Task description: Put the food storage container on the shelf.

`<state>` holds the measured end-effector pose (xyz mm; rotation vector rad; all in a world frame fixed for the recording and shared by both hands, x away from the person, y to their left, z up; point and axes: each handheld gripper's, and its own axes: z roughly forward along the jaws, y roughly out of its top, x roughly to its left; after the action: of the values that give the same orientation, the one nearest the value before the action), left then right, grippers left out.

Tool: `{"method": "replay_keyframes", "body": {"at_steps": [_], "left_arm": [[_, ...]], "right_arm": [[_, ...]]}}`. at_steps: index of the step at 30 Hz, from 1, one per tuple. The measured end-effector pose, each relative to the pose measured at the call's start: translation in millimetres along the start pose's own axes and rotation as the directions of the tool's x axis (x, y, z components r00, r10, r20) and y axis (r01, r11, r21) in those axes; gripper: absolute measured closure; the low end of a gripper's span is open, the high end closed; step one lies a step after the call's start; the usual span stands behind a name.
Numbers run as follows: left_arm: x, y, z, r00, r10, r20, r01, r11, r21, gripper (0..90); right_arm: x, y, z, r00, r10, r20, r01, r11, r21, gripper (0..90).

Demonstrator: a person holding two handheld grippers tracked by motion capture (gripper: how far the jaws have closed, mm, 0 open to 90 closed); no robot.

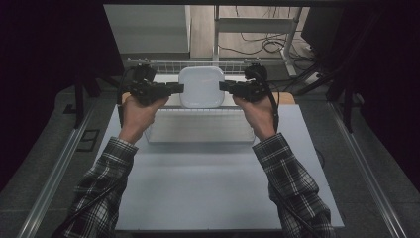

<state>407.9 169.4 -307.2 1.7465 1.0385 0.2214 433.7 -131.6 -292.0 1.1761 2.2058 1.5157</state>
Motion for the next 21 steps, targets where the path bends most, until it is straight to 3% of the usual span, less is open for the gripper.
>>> {"method": "replay_keyframes", "body": {"at_steps": [9, 12, 15, 21], "left_arm": [[0.9, -1.0, 9.8, 0.999, 0.026, -0.037, -0.026, 0.9997, 0.003, 64.0], [4.9, -3.4, 13.8, 0.9995, 0.0, -0.031, 0.0, 1.0, -0.002, 64.2], [9.6, -3.8, 15.3, 0.9997, -0.023, -0.009, 0.023, 0.9996, -0.017, 63.8], [11.7, -0.1, 19.0, 0.9993, -0.011, -0.035, 0.011, 0.9998, -0.017, 57.0]], "right_arm": [[0.8, 4.7, 9.1, 0.9995, -0.012, 0.029, 0.011, 1.0, 0.023, 64.6], [-1.9, 2.7, 16.3, 0.999, -0.015, 0.043, 0.013, 0.999, 0.04, 61.9], [-5.5, 1.8, 18.8, 0.9997, 0.007, 0.025, -0.008, 0.999, 0.038, 60.8], [-8.0, 1.7, 23.8, 0.9996, 0.022, 0.018, -0.023, 0.999, 0.045, 55.7]]}}
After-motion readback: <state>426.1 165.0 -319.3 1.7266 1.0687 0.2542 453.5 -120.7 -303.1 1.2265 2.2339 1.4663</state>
